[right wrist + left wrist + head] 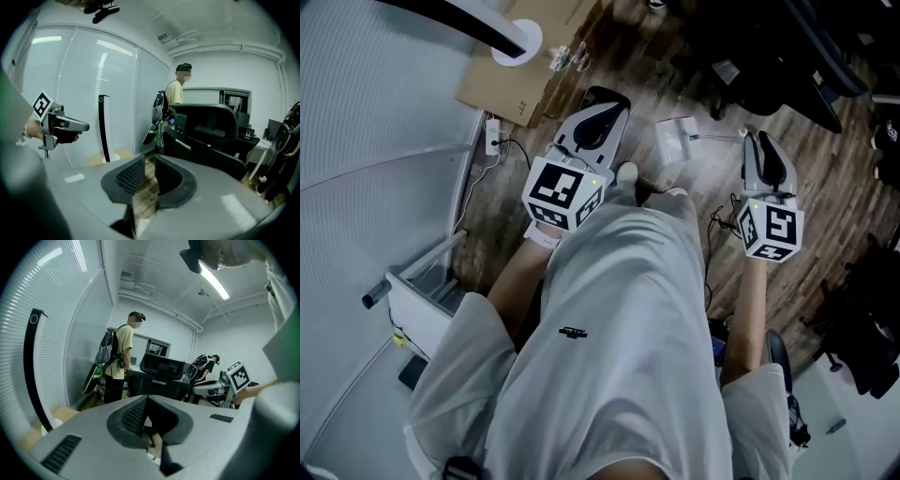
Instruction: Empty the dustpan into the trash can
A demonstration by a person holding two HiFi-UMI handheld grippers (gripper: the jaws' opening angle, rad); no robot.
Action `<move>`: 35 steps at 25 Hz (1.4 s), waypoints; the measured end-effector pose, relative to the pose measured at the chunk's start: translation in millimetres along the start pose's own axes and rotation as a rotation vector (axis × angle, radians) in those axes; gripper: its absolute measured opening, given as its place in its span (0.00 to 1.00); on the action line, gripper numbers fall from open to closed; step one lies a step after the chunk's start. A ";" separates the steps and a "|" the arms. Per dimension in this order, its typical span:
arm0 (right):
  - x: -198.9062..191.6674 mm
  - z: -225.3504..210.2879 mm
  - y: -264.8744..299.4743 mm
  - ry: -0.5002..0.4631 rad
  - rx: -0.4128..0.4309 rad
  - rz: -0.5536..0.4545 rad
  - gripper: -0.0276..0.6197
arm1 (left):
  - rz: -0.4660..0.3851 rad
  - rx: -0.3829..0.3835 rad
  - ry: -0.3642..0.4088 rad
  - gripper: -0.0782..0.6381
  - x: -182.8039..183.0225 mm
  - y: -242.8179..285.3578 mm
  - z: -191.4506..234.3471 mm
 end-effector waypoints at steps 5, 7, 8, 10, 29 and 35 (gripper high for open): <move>22.7 17.2 -8.1 0.014 0.014 -0.039 0.07 | -0.034 0.023 0.007 0.12 15.9 -11.3 3.3; 27.4 23.1 -10.0 0.025 0.010 -0.056 0.06 | -0.045 0.027 0.009 0.12 20.5 -14.4 5.0; 28.4 26.1 -10.5 0.031 0.007 -0.063 0.06 | -0.050 0.029 0.011 0.12 22.8 -16.4 6.1; 28.9 31.4 -11.2 0.050 -0.002 -0.072 0.06 | -0.060 0.033 0.016 0.12 27.2 -21.1 7.8; 42.7 41.9 -30.3 0.061 0.032 -0.114 0.06 | -0.076 0.062 0.004 0.12 32.8 -44.4 -1.4; 46.4 42.0 -45.7 0.047 0.022 -0.159 0.06 | -0.084 0.048 0.010 0.12 33.1 -43.2 -11.9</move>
Point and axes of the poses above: the fingertips, and each gripper's own axes: y forward along the fingers, z to its left, x out of its top, the point moved 9 cm from there along -y, backward along the fingers, and after that the axes turned 12 degrees about -z, right-handed, at the moved point
